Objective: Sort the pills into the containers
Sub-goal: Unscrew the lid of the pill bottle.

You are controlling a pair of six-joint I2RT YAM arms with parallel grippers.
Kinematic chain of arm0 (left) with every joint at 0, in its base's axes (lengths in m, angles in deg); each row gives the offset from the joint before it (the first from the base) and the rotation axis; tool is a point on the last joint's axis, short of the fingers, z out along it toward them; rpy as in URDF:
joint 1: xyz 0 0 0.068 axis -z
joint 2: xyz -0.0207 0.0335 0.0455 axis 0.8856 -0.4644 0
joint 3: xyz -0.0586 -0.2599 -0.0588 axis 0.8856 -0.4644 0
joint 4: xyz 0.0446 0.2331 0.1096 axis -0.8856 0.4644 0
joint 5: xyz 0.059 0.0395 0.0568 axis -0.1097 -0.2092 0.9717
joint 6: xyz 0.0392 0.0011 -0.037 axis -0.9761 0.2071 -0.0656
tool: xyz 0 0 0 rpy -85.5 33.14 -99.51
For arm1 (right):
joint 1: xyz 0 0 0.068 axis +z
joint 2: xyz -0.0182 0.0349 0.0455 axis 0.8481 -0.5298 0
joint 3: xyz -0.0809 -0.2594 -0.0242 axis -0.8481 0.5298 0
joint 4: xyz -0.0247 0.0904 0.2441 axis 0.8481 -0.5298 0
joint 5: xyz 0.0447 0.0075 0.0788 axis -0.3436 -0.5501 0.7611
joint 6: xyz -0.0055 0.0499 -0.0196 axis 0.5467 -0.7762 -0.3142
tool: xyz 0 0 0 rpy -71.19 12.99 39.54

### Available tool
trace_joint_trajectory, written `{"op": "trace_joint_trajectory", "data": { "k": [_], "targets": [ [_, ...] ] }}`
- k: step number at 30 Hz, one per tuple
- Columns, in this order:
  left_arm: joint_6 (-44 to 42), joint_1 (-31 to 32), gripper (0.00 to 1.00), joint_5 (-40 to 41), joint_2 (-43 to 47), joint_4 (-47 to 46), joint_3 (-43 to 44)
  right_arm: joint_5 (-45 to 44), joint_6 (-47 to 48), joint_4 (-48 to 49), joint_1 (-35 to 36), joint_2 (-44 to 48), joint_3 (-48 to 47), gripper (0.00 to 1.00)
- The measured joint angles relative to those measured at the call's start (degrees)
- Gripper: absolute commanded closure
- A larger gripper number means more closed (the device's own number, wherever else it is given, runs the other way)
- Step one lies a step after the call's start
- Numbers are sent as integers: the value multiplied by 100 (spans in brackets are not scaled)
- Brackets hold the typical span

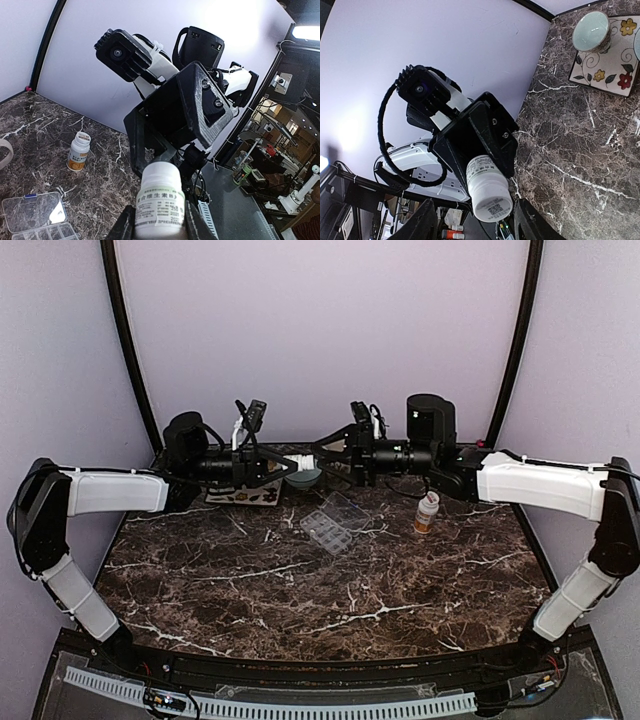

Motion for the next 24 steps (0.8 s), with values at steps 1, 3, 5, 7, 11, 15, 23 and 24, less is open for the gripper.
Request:
{"op": "trace_joint_trajectory", "data": {
  "k": [1, 3, 5, 7, 11, 15, 23, 24],
  "targets": [
    [2, 0, 100, 4, 0, 0, 0, 0, 0, -17, 0, -4, 0, 47],
    [2, 0, 100, 9, 0, 0, 0, 2, 0, -39, 0, -20, 0, 48],
    [2, 0, 100, 11, 0, -2, 0, 2, 0, -59, 0, -24, 0, 48],
    [4, 2, 100, 13, 0, -4, 0, 4, 0, -90, 0, -31, -9, 49],
    [7, 28, 100, 15, 0, -13, 0, 24, 4, -125, 0, -55, -31, 52],
    [9, 63, 100, 15, 0, -20, 0, 70, 4, -160, 0, -57, -31, 54],
    [9, 63, 100, 22, -2, -20, 0, 127, 4, -170, 0, -282, -127, 56],
    [9, 63, 100, 24, -2, -20, 0, 129, 4, -168, 0, -291, -129, 56]
  ]
}}
